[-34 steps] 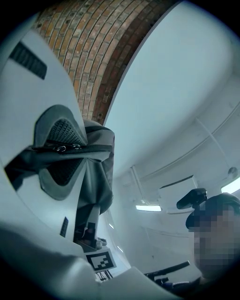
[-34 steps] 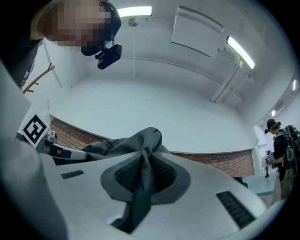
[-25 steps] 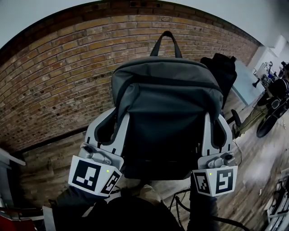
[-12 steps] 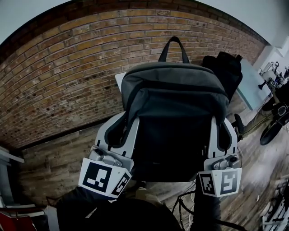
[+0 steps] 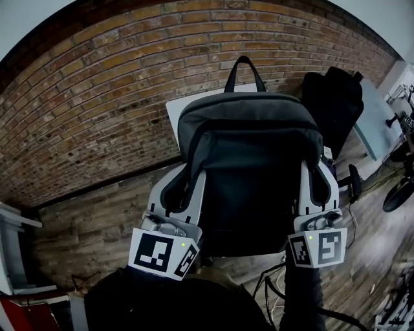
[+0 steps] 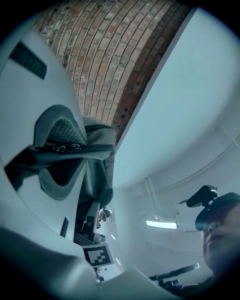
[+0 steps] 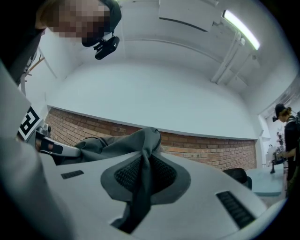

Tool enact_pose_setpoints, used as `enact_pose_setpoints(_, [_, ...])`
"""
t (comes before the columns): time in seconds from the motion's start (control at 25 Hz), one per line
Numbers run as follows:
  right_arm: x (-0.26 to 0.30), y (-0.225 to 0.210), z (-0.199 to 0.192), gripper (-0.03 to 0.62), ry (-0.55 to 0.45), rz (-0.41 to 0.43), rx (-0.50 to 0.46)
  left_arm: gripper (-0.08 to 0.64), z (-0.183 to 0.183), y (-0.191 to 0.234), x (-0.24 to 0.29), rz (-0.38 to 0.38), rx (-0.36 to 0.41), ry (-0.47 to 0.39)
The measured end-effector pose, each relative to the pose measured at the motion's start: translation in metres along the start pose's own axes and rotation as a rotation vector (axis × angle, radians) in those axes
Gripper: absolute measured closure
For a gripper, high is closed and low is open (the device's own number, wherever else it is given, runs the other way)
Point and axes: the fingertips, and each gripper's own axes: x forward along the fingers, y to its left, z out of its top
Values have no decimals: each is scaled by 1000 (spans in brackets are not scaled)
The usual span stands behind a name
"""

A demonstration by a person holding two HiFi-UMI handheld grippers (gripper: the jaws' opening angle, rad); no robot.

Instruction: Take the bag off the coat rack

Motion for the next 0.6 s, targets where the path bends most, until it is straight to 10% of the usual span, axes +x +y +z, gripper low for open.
enact_pose_setpoints(0.6, [79,-2,-97,558,115,8,0,482,-84,64,61,21,-80,99])
